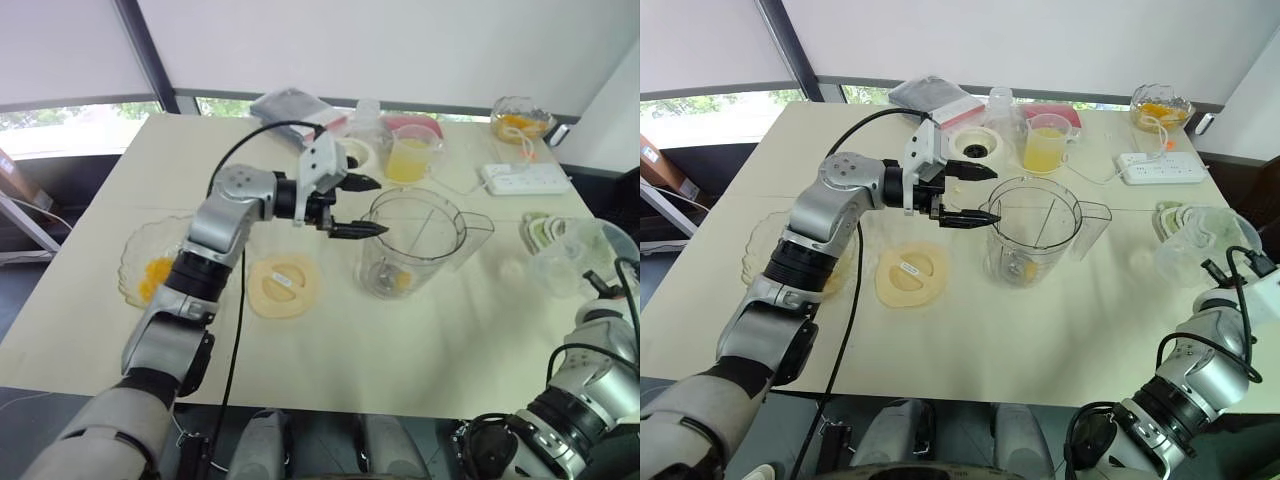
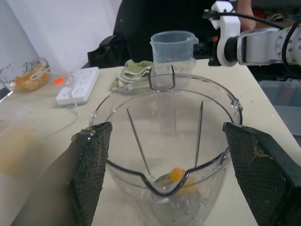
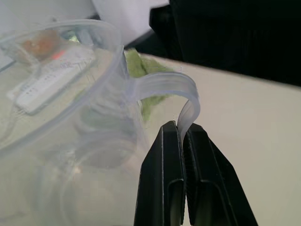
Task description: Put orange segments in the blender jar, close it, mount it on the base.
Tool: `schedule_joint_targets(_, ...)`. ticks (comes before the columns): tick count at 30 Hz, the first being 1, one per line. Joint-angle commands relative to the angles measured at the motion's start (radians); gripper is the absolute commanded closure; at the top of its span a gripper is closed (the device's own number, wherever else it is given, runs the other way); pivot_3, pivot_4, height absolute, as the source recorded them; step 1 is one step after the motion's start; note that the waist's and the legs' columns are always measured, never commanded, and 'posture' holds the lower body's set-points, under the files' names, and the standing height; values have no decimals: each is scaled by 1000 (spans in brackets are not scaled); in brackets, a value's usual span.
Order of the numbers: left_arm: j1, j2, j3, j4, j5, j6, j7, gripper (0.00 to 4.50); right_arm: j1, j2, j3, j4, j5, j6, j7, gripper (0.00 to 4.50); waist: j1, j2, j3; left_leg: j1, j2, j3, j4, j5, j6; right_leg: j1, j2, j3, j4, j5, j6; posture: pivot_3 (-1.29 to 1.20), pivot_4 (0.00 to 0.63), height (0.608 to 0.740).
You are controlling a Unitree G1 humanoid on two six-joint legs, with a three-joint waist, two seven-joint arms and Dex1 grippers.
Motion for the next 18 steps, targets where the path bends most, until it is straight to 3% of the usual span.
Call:
schedule_joint_targets(1, 3, 10, 6, -56, -3, -6, 7, 567, 16, -50, 10, 33, 41, -76, -20, 4442, 0, 0, 0, 0, 0, 0, 0, 0, 0, 0, 0, 0, 0, 0, 0, 0, 150, 740)
schedule_joint_targets(18, 35, 71, 38, -182, -133, 140, -52, 567, 110, -107, 74, 132, 161, -115, -49, 4442, -24, 1, 0, 0, 0, 0, 0, 0, 0, 0, 0, 0, 0, 0, 0, 0, 150, 740)
